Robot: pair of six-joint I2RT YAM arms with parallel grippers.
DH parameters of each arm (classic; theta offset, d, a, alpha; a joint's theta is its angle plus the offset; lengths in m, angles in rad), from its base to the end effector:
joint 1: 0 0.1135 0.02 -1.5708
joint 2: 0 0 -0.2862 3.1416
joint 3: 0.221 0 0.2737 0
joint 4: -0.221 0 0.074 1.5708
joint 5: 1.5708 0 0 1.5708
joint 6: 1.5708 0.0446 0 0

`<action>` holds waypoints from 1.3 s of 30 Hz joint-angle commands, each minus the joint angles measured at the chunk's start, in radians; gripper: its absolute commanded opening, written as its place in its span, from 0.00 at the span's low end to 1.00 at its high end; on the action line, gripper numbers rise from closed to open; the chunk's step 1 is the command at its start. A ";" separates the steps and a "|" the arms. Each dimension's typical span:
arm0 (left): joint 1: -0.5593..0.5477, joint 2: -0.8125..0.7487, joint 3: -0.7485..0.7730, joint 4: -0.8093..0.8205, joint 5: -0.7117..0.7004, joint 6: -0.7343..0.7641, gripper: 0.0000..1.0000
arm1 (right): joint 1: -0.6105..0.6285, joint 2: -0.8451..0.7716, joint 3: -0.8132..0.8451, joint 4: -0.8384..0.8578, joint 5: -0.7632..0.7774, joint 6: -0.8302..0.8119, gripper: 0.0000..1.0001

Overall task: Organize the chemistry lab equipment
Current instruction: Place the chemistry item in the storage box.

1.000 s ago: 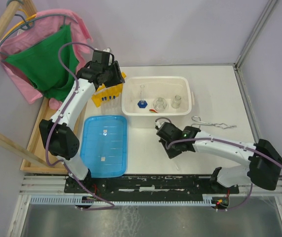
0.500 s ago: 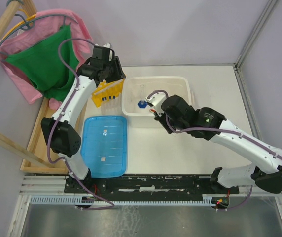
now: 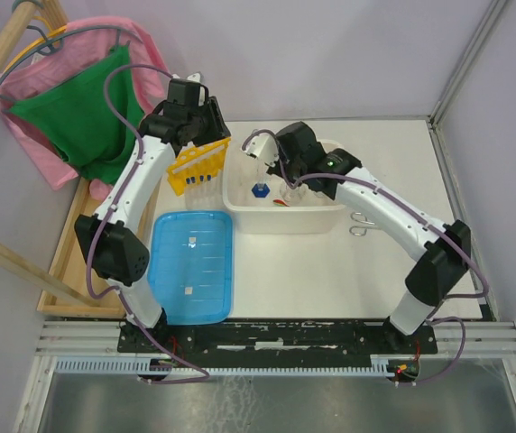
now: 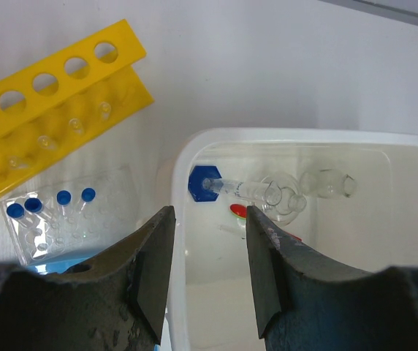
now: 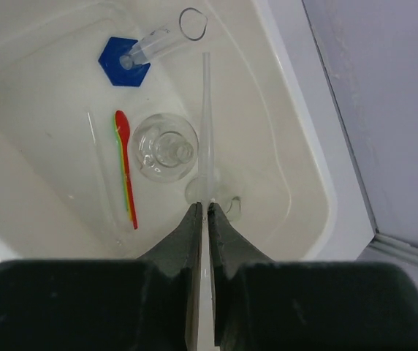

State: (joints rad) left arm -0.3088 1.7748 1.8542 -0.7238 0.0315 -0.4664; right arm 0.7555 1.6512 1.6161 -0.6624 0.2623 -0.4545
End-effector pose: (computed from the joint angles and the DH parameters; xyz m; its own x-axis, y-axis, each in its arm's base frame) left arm 0.4133 -0.1333 0.4035 -0.6586 -0.2617 -0.7056 0.0354 0.9258 -0.3764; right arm 0.3003 0.2670 0.3742 -0.1929 -0.7641 -0.6155 -0.6702 0.5608 -0.4861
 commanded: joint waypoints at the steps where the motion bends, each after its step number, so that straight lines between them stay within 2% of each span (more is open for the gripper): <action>1: 0.004 0.012 0.048 0.037 -0.003 0.008 0.51 | -0.045 0.067 0.109 -0.044 -0.172 -0.201 0.11; 9: 0.004 0.027 0.053 0.037 0.008 0.002 0.51 | -0.091 0.272 0.270 -0.295 -0.376 -0.234 0.12; 20: 0.003 0.019 0.052 0.012 -0.022 0.006 0.51 | -0.116 0.373 0.166 -0.223 -0.402 -0.193 0.13; 39: 0.004 -0.008 0.035 -0.018 -0.036 0.017 0.51 | -0.156 0.557 0.149 -0.154 -0.407 -0.101 0.16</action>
State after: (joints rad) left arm -0.3088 1.8069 1.8660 -0.7498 0.0055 -0.4660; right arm 0.6010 2.2028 1.7676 -0.8452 -0.1322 -0.5747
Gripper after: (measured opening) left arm 0.510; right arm 0.152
